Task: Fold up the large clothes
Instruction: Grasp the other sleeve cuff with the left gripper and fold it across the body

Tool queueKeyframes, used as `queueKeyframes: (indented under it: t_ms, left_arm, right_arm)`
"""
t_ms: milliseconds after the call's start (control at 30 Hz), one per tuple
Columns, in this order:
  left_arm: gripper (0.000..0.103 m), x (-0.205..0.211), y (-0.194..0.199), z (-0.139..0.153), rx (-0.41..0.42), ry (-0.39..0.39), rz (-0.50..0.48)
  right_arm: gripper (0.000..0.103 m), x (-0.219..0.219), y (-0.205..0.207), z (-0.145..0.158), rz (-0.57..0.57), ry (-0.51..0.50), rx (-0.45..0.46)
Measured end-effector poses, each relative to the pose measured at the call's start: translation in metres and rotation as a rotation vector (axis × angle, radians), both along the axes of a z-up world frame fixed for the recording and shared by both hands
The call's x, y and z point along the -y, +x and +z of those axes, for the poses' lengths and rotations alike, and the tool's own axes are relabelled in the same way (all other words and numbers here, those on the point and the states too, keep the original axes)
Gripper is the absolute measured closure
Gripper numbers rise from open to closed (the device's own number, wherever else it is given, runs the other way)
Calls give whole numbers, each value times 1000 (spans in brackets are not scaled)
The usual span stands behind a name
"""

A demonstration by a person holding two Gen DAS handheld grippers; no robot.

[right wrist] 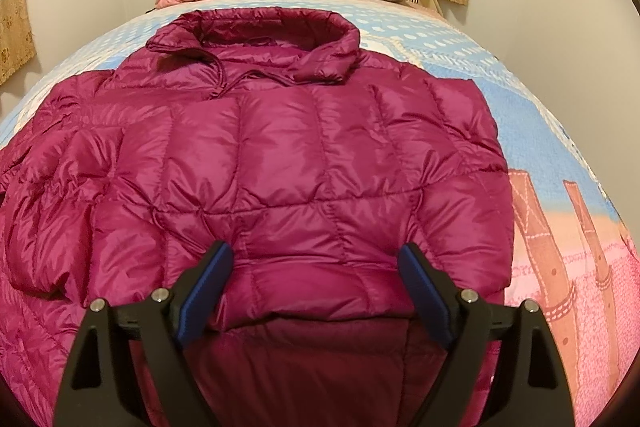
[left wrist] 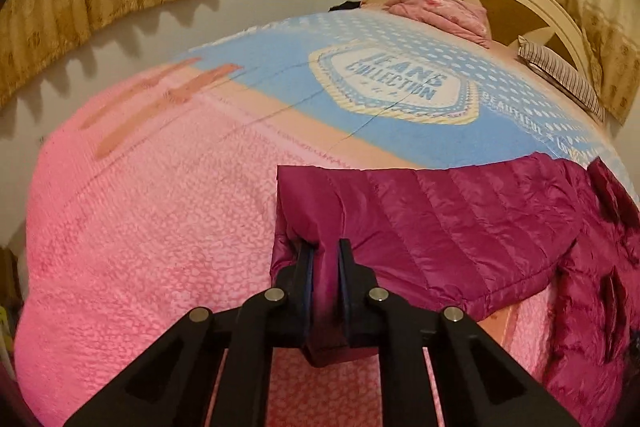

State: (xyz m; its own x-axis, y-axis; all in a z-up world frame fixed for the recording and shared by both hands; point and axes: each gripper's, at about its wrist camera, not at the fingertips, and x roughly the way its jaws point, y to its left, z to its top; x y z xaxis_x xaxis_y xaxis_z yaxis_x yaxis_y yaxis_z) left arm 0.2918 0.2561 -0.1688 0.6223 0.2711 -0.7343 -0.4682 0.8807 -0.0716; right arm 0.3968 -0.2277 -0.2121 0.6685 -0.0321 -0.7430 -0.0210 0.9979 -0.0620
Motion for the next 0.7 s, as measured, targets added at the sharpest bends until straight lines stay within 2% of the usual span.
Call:
queueKeyframes:
  t_ms: [133, 200, 367, 533, 700]
  left_arm:
    - [93, 13, -5, 29, 54, 72, -27]
    - [94, 22, 0, 46, 84, 113, -40]
    - [95, 68, 17, 88, 156, 150, -112]
    - [96, 154, 29, 117, 223, 191, -274]
    - [96, 238, 41, 119, 236, 214, -421]
  right_arm:
    - [15, 8, -10, 14, 32, 60, 9]
    - [15, 10, -25, 28, 45, 42, 55]
    - [15, 15, -45, 37, 87, 19, 73]
    - [15, 32, -55, 32, 53, 62, 86]
    - [15, 47, -62, 26, 24, 117, 81]
